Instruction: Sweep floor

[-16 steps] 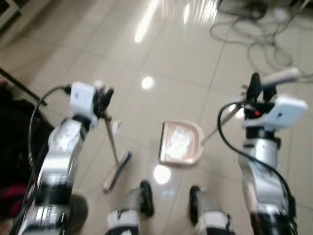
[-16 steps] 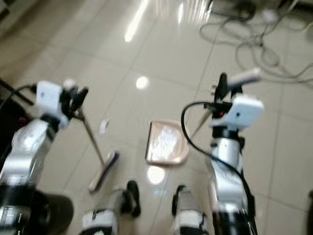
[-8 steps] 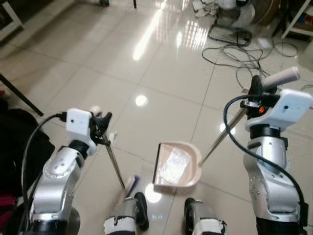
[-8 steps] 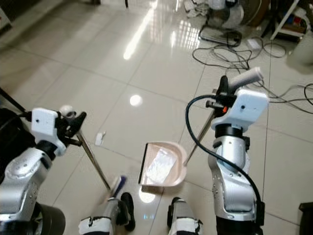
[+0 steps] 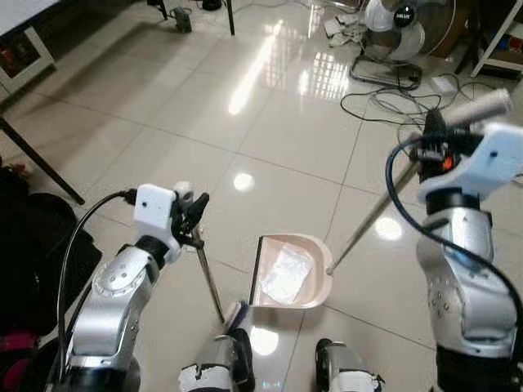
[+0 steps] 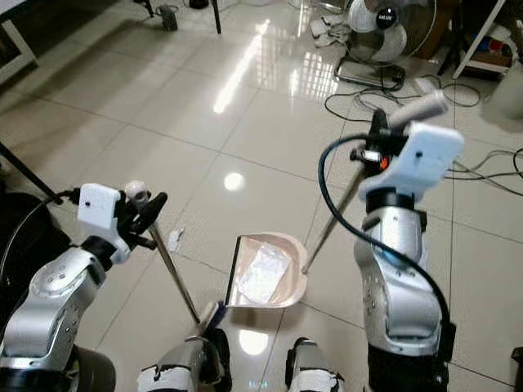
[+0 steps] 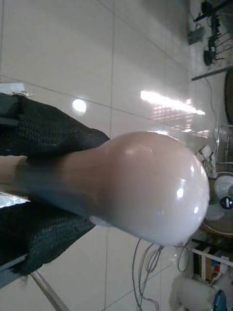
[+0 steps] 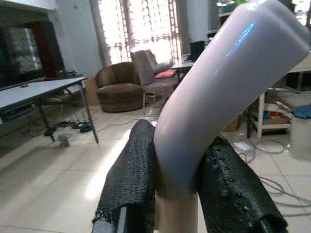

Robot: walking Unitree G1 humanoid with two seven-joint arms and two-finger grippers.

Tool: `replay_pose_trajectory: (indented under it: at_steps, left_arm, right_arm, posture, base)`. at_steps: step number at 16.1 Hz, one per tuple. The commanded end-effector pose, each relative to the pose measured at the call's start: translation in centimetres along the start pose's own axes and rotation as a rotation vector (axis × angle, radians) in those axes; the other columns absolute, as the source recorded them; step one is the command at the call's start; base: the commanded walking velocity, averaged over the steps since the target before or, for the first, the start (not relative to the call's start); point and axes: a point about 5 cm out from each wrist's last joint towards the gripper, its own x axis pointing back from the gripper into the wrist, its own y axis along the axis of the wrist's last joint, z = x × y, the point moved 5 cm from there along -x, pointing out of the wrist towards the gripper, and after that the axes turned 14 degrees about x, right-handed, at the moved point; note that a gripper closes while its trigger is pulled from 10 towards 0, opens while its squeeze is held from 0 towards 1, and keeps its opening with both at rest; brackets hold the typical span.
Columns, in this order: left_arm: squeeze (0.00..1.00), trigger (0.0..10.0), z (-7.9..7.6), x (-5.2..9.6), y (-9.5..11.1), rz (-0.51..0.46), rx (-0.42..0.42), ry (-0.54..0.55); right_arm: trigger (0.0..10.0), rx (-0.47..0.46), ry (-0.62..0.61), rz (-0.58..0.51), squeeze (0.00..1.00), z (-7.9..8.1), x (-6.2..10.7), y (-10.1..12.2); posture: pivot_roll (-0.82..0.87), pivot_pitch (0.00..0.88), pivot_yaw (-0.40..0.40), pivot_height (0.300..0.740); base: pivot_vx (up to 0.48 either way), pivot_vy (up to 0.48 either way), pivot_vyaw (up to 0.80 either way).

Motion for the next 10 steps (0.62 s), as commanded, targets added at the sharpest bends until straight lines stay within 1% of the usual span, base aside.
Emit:
replay_pose_trajectory:
  at_steps: [1, 2, 3, 5, 8, 10]
  left_arm:
    - [0.0, 10.0, -0.2, -0.3, 0.0, 0.004, -0.001, -0.003]
    - [0.0, 10.0, -0.3, -0.4, 0.1, 0.001, -0.001, -0.004]
    - [0.0, 10.0, -0.5, -0.5, 0.2, 0.001, -0.017, -0.006]
    - [0.0, 10.0, -0.6, -0.5, 0.1, 0.017, -0.043, -0.009]
    - [0.0, 10.0, -0.6, -0.4, 0.0, 0.015, -0.033, -0.009]
    - [0.0, 10.0, -0.3, 0.0, -0.6, 0.039, -0.033, 0.003]
  right_arm:
    - [10.0, -0.022, 0.008, -0.061, 0.0, -0.4, -0.3, 2.2]
    - [10.0, -0.028, 0.022, -0.058, 0.0, -0.3, -0.4, 2.3]
    - [10.0, -0.047, 0.063, -0.04, 0.0, 0.1, -0.6, 2.4]
    - [10.0, -0.048, 0.101, -0.039, 0.0, 0.5, -0.8, 2.7]
    - [10.0, -0.043, 0.129, -0.045, 0.0, 0.9, -0.9, 3.0]
    - [10.0, -0.054, 0.136, -0.046, 0.0, 1.0, -1.0, 3.3]
  posture:
    - [-0.16, 0.131, 0.068, 0.74]
    - [-0.16, 0.132, 0.063, 0.74]
    - [-0.15, 0.134, 0.058, 0.74]
    - [-0.15, 0.135, 0.059, 0.74]
    - [-0.14, 0.126, 0.062, 0.74]
    - [-0.15, 0.126, 0.058, 0.74]
  base:
    - [0.0, 0.0, 0.0]
    - [0.0, 0.0, 0.0]
    - [0.0, 0.0, 0.0]
    - [0.0, 0.0, 0.0]
    - [0.0, 0.0, 0.0]
    - [0.0, 0.0, 0.0]
